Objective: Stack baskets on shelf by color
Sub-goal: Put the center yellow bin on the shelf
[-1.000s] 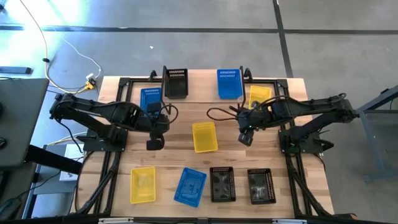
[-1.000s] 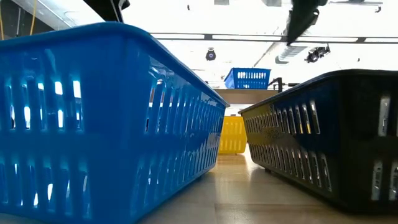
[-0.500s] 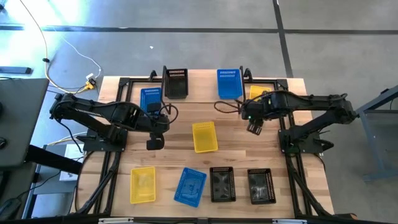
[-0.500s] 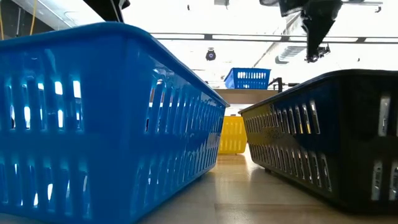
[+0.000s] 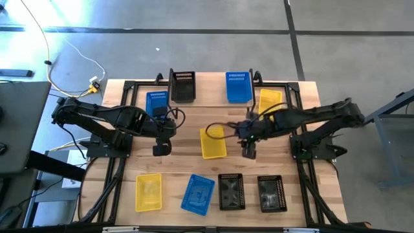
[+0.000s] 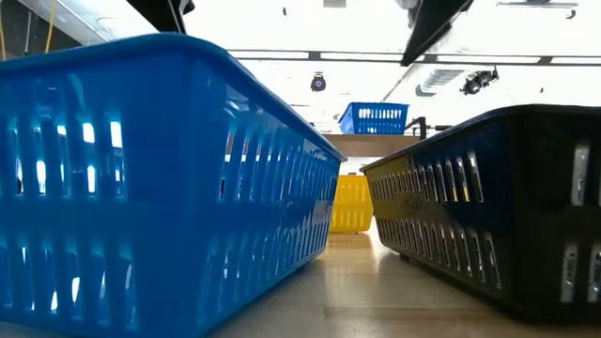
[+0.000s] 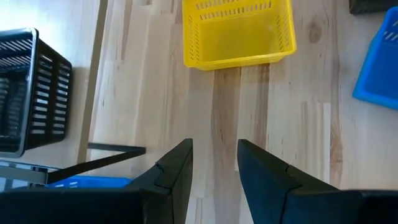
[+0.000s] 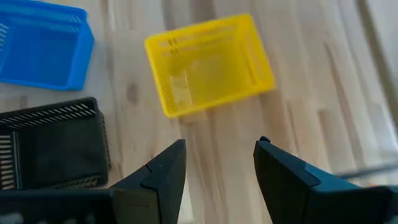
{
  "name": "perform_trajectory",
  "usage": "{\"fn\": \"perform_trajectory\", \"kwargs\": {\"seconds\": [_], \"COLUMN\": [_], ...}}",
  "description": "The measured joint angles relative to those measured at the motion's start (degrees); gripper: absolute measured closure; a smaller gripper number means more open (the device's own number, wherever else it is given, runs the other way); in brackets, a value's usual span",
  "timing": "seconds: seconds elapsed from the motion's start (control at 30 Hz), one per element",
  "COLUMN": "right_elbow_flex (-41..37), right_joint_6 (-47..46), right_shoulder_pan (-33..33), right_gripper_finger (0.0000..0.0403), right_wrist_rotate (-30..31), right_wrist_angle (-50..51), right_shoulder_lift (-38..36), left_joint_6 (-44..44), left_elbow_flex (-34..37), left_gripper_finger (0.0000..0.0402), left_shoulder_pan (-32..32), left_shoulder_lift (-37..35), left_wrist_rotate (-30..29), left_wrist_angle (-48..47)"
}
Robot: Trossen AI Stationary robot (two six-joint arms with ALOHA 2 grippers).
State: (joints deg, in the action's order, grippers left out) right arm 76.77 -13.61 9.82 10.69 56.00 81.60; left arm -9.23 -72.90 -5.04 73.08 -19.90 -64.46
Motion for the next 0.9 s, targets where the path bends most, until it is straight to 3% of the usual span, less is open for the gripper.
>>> {"fn": "perform_trajectory", "kwargs": {"seconds": [0.37,0.9], "right_elbow_flex": [0.0,0.0], "right_joint_6": [6.1,9.6], "right_shoulder_pan": [3.4,3.9], "right_gripper_finger": [0.0231,0.0231], "right_wrist_rotate": [0.1,-2.3], "right_wrist_angle": [-11.0,-18.8], "right_shoulder_lift": [12.0,24.8], "left_joint_6": [-4.1,-4.3], "left_elbow_flex": [0.0,0.0], "left_gripper_finger": [0.0286,0.0286], "left_shoulder_pan": [-2.6,-4.1], "left_shoulder_lift": [0.0,0.0], "left_wrist_rotate": [-0.4,-0.4], "left_wrist_angle": [-4.2,-4.3]}}
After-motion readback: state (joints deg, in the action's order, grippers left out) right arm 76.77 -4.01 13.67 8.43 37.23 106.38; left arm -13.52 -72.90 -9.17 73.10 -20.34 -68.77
